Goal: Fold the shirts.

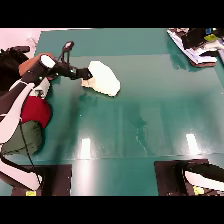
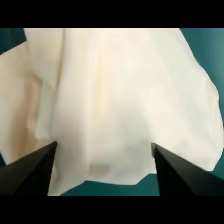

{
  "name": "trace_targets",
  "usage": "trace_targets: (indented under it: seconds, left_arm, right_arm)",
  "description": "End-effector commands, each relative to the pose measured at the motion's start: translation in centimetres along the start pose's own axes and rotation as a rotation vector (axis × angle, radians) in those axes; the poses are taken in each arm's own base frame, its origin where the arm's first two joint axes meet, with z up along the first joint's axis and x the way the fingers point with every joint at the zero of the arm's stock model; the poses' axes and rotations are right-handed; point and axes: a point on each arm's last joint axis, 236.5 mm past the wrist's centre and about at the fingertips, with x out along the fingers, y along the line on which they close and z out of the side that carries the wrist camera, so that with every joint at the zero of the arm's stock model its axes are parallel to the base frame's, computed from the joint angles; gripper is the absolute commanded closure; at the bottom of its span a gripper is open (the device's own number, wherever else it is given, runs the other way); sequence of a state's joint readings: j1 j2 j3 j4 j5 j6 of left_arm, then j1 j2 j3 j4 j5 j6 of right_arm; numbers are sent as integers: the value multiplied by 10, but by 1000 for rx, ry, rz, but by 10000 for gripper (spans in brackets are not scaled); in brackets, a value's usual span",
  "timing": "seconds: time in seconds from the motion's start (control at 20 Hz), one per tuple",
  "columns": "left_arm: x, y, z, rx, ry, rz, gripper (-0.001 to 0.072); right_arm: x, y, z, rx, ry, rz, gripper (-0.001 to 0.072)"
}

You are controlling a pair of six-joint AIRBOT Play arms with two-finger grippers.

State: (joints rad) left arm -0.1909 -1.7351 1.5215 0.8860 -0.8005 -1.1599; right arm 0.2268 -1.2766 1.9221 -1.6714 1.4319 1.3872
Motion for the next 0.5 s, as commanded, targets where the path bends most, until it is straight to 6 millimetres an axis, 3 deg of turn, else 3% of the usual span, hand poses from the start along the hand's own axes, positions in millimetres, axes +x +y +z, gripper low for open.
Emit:
trace_targets:
  seconds: [0.0, 0.05, 0.1, 0.2, 0.3, 0.35, 0.4, 0.45]
  left_arm:
    - [25, 0, -16, -13, 36, -12, 29]
    - [26, -4, -17, -10, 35, -17, 104]
    - [26, -6, -15, -22, 27, -26, 268]
    - [26, -10, -13, -32, 25, -40, 682]
    - [17, -22, -9, -5, 46, -73, 682]
    - [4, -34, 6, 28, 27, -91, 683]
    - [-17, -48, 31, 90, -34, -99, 684]
    - [-50, -67, 69, 169, -141, -98, 684]
  right_arm:
    - [0, 7, 2, 3, -8, 30, 696]
    - [0, 7, 2, 4, -9, 28, 696]
    - [0, 6, 3, 3, -12, 27, 696]
    - [-1, 6, 3, 4, -13, 27, 696]
    - [-1, 7, 3, 4, -14, 28, 696]
    - [-1, 6, 4, 3, -16, 26, 696]
    - [-2, 6, 6, 4, -24, 25, 696]
    - [-5, 5, 10, 5, -40, 24, 696]
